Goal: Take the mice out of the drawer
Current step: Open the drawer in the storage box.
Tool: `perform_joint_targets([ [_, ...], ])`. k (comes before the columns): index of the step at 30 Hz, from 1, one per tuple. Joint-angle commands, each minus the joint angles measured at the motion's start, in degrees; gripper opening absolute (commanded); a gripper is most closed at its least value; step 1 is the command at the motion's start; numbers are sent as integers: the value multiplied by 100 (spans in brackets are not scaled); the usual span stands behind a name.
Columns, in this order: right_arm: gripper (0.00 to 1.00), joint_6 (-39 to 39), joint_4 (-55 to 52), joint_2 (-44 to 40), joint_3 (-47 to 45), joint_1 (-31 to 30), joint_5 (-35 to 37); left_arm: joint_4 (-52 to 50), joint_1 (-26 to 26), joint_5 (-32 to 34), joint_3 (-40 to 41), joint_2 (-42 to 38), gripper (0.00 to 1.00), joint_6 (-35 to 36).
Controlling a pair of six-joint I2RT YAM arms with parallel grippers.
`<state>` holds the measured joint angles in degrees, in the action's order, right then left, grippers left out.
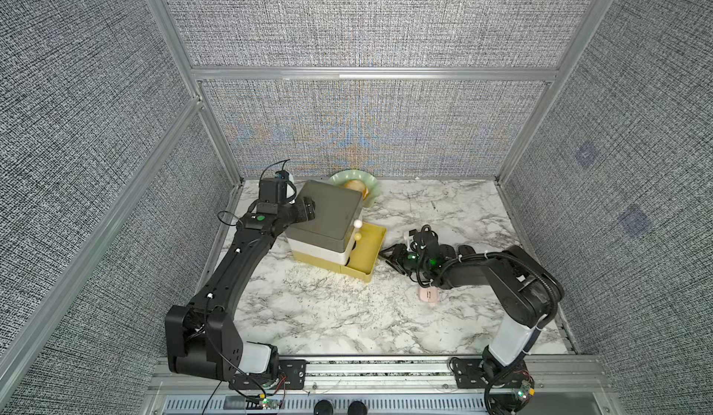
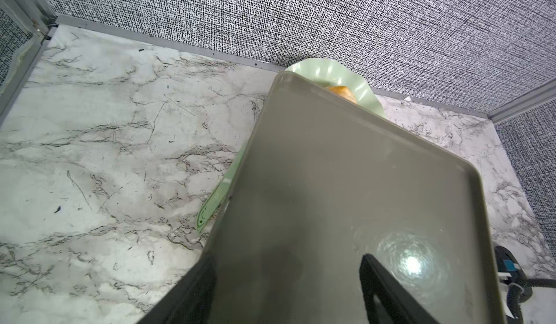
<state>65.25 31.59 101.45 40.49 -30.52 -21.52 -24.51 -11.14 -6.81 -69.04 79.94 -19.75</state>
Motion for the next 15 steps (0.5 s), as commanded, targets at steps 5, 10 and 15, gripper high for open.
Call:
perform_joint_targets([
  [5,65,-527,-1272,-419,300,-98,436,-961,2,-78,-49,-42,78,-118],
  [10,73,-1201,-2608,-621,879,-326,1076,-927,6,-179,-40,-114,78,-130],
  [15,76,-1867,-4026,-334,1958,-562,1788,-868,0,-177,-13,-157,78,-128],
])
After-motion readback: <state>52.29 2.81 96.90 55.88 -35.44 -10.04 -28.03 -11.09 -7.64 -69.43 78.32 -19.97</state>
